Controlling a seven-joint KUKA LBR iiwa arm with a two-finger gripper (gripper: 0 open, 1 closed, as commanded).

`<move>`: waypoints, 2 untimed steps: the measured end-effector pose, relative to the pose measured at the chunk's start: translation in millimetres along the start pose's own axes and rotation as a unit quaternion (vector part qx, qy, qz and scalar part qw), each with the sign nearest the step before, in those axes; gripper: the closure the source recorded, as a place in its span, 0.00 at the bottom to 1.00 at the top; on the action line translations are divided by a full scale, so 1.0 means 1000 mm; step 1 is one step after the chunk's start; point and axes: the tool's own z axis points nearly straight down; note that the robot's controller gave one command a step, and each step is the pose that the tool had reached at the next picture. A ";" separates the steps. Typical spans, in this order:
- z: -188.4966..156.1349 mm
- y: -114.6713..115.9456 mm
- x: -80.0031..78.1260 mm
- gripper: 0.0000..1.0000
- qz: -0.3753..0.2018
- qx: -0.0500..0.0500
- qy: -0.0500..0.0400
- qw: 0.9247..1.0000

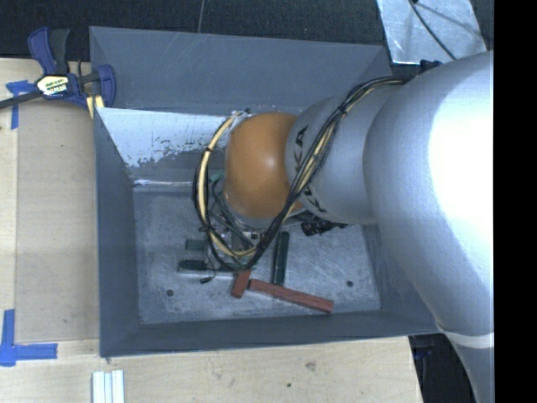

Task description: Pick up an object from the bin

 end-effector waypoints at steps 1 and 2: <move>-0.018 -0.001 0.002 1.00 0.000 0.002 0.005 1.000; -0.036 -0.001 0.001 1.00 0.000 0.001 0.002 1.000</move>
Offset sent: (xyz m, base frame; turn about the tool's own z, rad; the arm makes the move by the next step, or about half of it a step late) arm -0.0003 0.0002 0.0122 0.0000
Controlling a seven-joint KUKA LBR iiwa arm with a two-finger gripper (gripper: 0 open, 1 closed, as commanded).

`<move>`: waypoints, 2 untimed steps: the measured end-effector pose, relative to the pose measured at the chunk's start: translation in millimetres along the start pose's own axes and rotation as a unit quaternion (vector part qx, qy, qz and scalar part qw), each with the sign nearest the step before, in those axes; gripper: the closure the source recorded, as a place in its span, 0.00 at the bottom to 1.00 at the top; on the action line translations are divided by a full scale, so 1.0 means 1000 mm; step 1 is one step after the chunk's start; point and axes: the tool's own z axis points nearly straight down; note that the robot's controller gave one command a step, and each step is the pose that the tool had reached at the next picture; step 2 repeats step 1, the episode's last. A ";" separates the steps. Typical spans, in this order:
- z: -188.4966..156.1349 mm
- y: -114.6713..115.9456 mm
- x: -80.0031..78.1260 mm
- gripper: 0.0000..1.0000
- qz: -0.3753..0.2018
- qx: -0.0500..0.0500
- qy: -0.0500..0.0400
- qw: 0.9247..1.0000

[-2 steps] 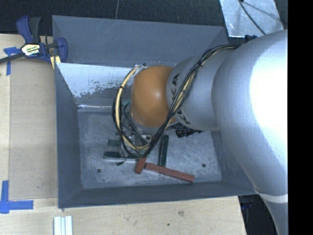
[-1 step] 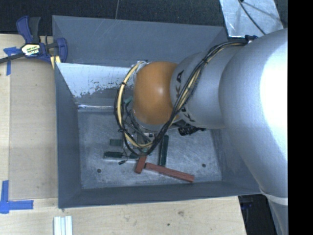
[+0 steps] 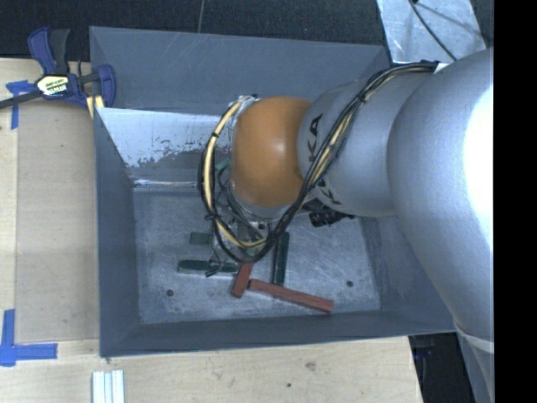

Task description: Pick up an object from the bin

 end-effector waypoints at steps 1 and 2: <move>-0.013 0.000 -0.001 1.00 0.000 -0.001 -0.002 1.000; -0.013 0.000 -0.001 1.00 0.000 -0.001 -0.002 1.000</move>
Offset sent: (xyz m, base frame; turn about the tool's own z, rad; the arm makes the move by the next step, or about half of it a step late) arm -0.0001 0.0000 0.0804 0.0000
